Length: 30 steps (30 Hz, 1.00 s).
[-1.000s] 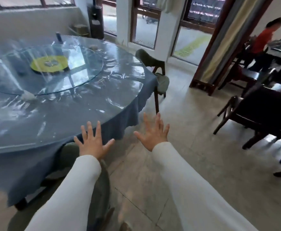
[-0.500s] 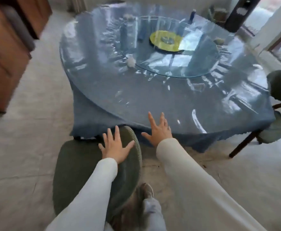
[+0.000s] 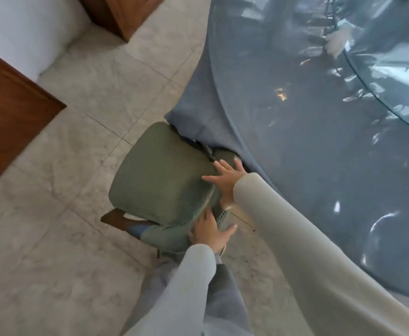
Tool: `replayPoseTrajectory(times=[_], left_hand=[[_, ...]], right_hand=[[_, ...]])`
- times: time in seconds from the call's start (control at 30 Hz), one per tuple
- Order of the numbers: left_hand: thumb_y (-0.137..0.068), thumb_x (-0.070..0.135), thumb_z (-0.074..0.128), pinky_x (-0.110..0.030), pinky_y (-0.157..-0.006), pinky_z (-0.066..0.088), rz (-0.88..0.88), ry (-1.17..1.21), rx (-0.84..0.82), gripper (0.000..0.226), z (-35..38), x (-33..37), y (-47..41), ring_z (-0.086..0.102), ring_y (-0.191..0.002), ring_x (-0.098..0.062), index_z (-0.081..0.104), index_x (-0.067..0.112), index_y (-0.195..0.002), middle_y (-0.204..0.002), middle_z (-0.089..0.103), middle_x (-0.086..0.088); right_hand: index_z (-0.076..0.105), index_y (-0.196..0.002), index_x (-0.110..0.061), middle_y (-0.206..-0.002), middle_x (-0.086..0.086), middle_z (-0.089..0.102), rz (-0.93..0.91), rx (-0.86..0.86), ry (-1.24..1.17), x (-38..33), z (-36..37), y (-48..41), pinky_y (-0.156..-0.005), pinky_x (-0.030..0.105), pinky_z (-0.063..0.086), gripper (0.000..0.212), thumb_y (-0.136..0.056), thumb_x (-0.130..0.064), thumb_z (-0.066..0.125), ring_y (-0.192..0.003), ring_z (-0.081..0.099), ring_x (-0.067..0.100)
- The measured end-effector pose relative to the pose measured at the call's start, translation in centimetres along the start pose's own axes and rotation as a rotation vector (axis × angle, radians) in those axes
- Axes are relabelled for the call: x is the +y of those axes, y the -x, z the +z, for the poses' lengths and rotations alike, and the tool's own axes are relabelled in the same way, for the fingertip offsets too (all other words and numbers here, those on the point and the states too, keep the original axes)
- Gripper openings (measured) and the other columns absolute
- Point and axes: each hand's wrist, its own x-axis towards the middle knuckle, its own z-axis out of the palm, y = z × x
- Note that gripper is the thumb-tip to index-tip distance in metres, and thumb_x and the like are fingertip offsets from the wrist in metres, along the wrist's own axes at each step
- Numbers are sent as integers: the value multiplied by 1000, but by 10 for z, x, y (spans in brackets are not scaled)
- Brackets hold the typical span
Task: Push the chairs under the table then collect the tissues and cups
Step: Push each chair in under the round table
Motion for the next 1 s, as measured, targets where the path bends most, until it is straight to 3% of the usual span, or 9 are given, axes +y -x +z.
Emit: replayPoseTrajectory(times=[0.07, 0.13, 0.23, 0.3, 0.4, 0.53, 0.73, 1.0], left_hand=[[-81, 66, 61, -54, -114, 31, -61, 23, 19, 84, 1, 6, -9, 42, -139, -29, 31, 28, -150, -151, 45, -1], [-83, 54, 65, -52, -109, 39, -83, 41, -16, 73, -3, 9, -19, 49, -131, -31, 37, 29, -145, -142, 53, -2], [-80, 31, 65, -53, -102, 46, -53, -7, -63, 70, -4, 10, -28, 54, -122, -35, 36, 25, -144, -133, 57, -9], [-78, 23, 64, -52, -100, 49, -14, -74, -73, 71, -6, 10, -29, 56, -118, -37, 36, 21, -144, -128, 58, -13], [-80, 19, 64, -43, -94, 52, 62, -209, -108, 70, -15, 11, -30, 58, -113, -37, 37, 19, -145, -125, 59, -15], [-82, 18, 65, -40, -87, 56, 131, -358, -170, 68, -25, 13, -29, 62, -107, -35, 38, 13, -145, -121, 61, -14], [-83, 19, 64, -34, -73, 53, 235, -556, -266, 34, -44, -21, -22, 65, -97, -33, 59, 3, -112, -111, 65, -15], [-86, 24, 62, -28, -76, 48, 443, -805, -353, 38, -90, -113, -15, 64, -105, -31, 60, 8, -120, -111, 64, -11]], right_hand=[[19, -155, -47, -166, 13, -3, -1, -141, 166, 3, 1, -9, -115, 65, -13, 76, -90, -43, 60, -153, -9, 31], [32, -152, -42, -166, 11, 10, -18, -78, 301, 10, 10, -13, -115, 66, -10, 55, -99, -42, 49, -153, -4, 31], [56, -139, -34, -151, 6, 44, -117, 154, 362, 19, 24, -14, -119, 62, -5, 53, -88, -47, 60, -149, 18, 30], [58, -135, -34, -145, 3, 51, -131, 169, 372, 21, 24, -11, -121, 57, -4, 60, -79, -53, 67, -146, 26, 29], [61, -132, -34, -143, 2, 52, -72, 159, 349, 16, 21, -8, -122, 52, 3, 50, -84, -47, 66, -143, 31, 27], [61, -133, -32, -147, 1, 50, 13, 172, 286, 9, 18, -7, -123, 49, 1, 36, -99, -35, 52, -144, 30, 26], [58, -138, -30, -152, 3, 43, 121, 130, 163, -38, 29, 1, -123, 50, -3, 41, -97, -33, 56, -148, 23, 26], [59, -137, -25, -156, 6, 35, 427, 215, -186, -161, 53, 12, -123, 52, -5, 42, -95, -27, 61, -149, 16, 29]])
